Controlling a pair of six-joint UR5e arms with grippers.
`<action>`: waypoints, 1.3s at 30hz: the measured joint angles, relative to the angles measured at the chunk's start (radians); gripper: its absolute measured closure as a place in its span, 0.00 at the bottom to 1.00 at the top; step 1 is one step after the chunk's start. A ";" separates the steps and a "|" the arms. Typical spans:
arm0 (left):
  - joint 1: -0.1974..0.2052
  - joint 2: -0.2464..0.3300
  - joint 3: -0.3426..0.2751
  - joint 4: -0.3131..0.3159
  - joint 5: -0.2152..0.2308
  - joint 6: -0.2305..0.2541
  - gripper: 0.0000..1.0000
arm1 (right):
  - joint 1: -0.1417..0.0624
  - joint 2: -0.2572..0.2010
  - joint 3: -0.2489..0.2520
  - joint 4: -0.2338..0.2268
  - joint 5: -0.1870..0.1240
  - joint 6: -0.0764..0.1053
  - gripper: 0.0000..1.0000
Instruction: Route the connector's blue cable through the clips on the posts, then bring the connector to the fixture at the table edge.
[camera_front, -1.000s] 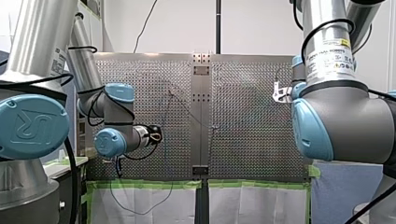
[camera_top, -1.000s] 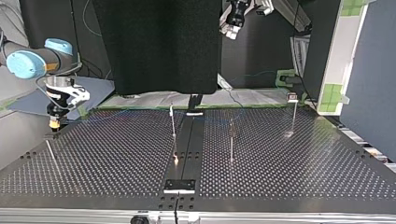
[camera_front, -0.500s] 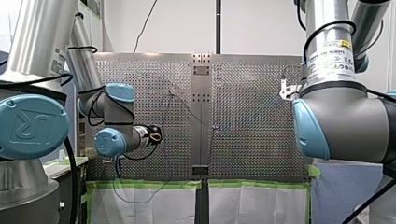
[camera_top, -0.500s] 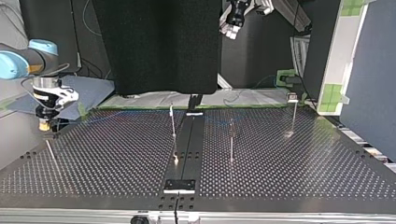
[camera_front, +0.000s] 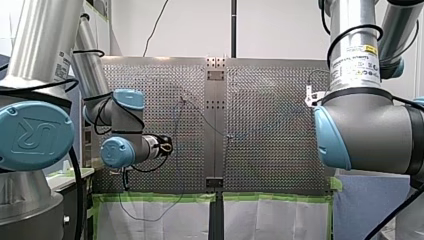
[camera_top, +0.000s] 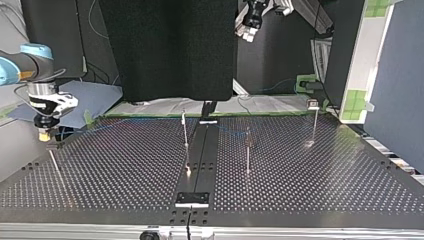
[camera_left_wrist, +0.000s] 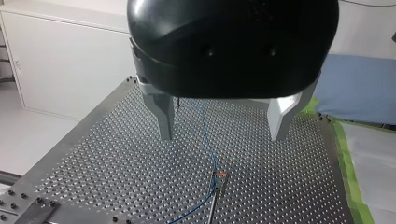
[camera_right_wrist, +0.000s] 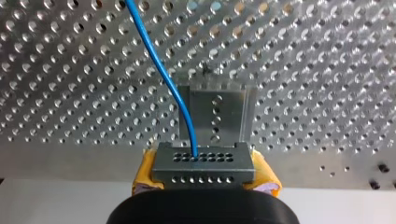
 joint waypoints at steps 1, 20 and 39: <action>0.000 0.000 0.000 0.000 -0.002 0.000 0.00 | 0.000 0.001 -0.001 -0.001 -0.008 0.000 1.00; 0.000 0.000 0.006 -0.016 -0.006 0.004 0.00 | -0.002 0.018 -0.028 -0.009 -0.121 0.028 1.00; 0.000 0.000 0.006 -0.017 -0.006 0.004 0.00 | -0.007 0.048 -0.057 -0.006 -0.125 0.025 1.00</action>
